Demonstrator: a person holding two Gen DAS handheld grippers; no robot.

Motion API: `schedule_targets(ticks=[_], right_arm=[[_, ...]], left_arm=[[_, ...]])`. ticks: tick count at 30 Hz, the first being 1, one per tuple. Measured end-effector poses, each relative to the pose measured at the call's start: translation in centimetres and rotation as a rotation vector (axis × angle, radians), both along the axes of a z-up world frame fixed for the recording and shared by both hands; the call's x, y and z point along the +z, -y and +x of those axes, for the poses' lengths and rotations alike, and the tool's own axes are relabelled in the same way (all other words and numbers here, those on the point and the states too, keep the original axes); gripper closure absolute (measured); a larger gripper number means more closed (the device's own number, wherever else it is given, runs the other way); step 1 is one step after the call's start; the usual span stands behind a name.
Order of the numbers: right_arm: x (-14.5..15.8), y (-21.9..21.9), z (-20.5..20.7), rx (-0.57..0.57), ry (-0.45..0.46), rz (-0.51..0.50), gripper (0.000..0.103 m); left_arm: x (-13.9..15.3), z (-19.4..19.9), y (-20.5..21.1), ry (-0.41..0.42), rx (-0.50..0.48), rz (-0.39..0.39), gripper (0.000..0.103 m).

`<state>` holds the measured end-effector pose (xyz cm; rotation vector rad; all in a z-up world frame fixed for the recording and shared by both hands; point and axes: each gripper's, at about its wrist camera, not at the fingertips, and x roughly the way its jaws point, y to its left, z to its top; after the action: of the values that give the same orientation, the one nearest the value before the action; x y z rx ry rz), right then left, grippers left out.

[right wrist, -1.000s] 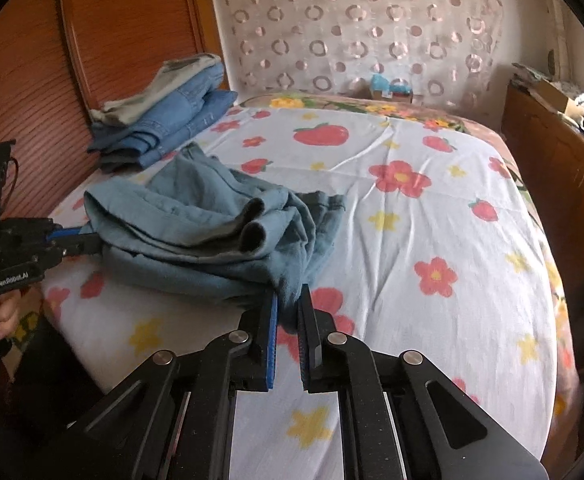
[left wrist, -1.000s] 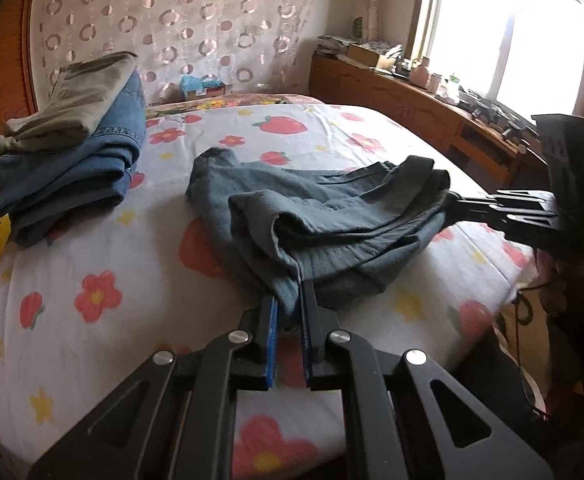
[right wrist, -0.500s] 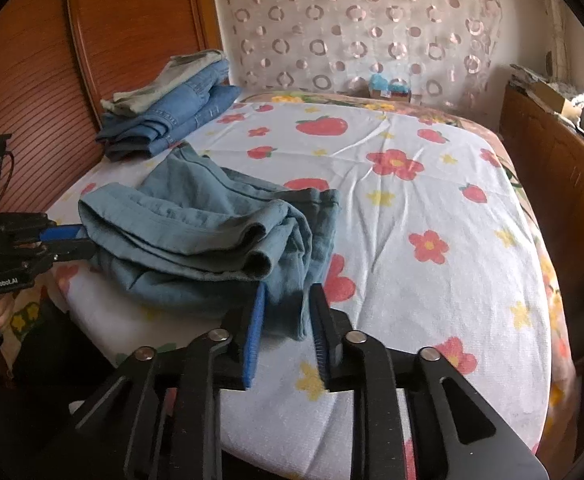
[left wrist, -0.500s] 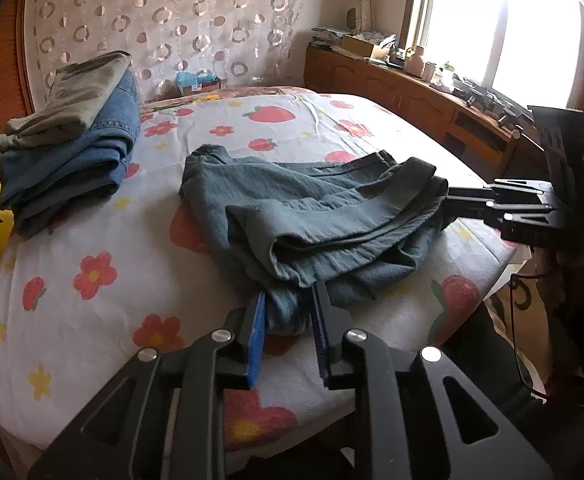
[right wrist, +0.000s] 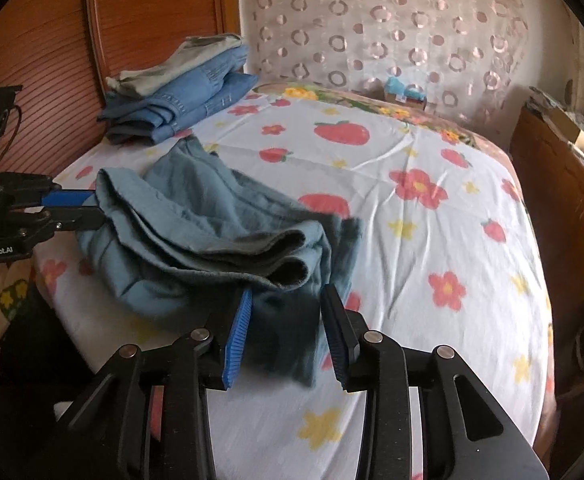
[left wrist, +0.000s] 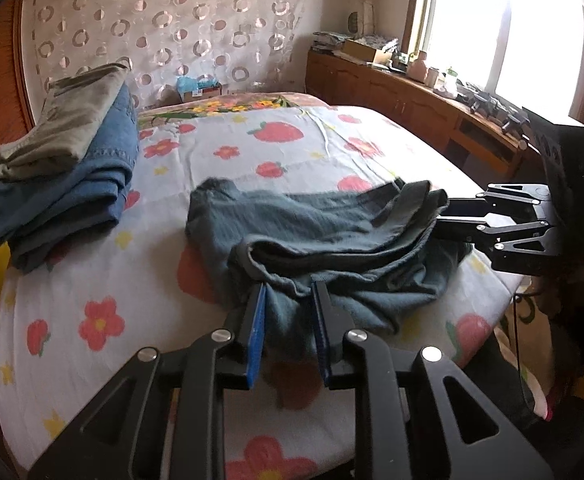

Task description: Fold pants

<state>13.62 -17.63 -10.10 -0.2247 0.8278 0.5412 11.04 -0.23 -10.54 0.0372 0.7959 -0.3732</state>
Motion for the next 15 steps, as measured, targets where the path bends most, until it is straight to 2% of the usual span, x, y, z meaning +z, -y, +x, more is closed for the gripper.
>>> schedule_targets(ticks=[7,10,12,15], right_arm=[[0.1,-0.6,2.8,0.002,-0.006,0.016,0.065],[-0.8,-0.7,4.3,0.007,-0.056,0.038,0.064],[-1.5,-0.4,5.2,0.014,-0.114,0.088,0.064],[-1.4,-0.2,5.5,0.017,-0.121,0.110,0.064]], left_arm=[[0.9,0.5,-0.2,0.027,0.004,-0.013,0.082],[0.8,0.7,-0.5,0.028,0.012,-0.018,0.082],[0.4,0.9,-0.6,0.015,0.013,-0.015,0.082],[-0.3,1.5,-0.6,0.000,0.009,-0.017,0.082]])
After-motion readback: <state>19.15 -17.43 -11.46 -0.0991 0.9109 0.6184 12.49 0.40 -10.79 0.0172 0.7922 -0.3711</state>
